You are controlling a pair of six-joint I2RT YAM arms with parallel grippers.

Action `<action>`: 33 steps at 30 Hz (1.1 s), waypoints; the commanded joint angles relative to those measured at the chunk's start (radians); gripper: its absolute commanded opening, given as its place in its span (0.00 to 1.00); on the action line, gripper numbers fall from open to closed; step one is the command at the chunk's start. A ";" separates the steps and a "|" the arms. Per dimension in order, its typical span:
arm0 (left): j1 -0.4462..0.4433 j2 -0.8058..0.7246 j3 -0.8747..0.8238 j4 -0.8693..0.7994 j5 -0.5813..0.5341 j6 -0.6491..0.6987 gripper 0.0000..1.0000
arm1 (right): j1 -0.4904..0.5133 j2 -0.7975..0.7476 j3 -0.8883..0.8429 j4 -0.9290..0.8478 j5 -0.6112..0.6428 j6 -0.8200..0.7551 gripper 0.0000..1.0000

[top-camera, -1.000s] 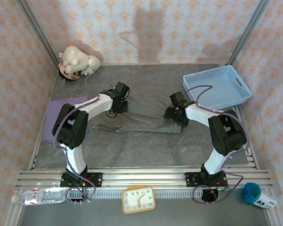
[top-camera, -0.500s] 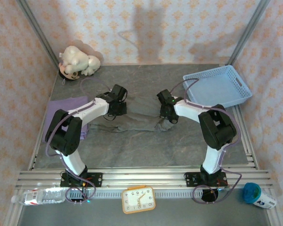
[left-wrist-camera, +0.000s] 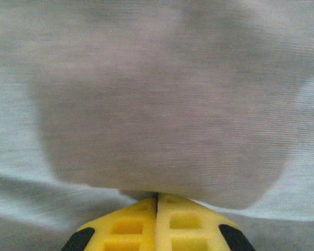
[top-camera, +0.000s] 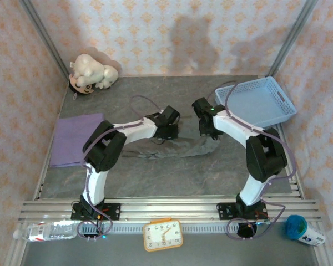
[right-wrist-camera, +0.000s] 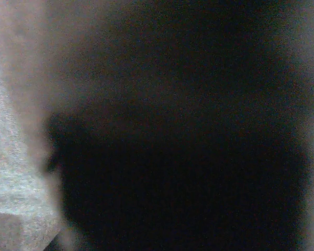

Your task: Fold and stack the mixed laundry pile

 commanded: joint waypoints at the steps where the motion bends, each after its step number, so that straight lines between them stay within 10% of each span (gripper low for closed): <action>1: -0.077 0.092 0.060 0.013 0.062 -0.067 0.00 | -0.012 -0.064 0.040 -0.076 0.081 -0.056 0.00; 11: -0.100 0.065 0.201 -0.034 0.078 -0.086 0.00 | -0.083 -0.108 0.070 -0.099 0.152 -0.097 0.00; 23: 0.177 -0.411 -0.381 -0.056 -0.089 -0.039 0.00 | -0.047 -0.083 0.156 -0.138 0.158 -0.076 0.00; 33: 0.203 -0.383 -0.586 0.091 -0.037 -0.106 0.00 | 0.104 0.103 0.354 -0.310 0.336 -0.007 0.00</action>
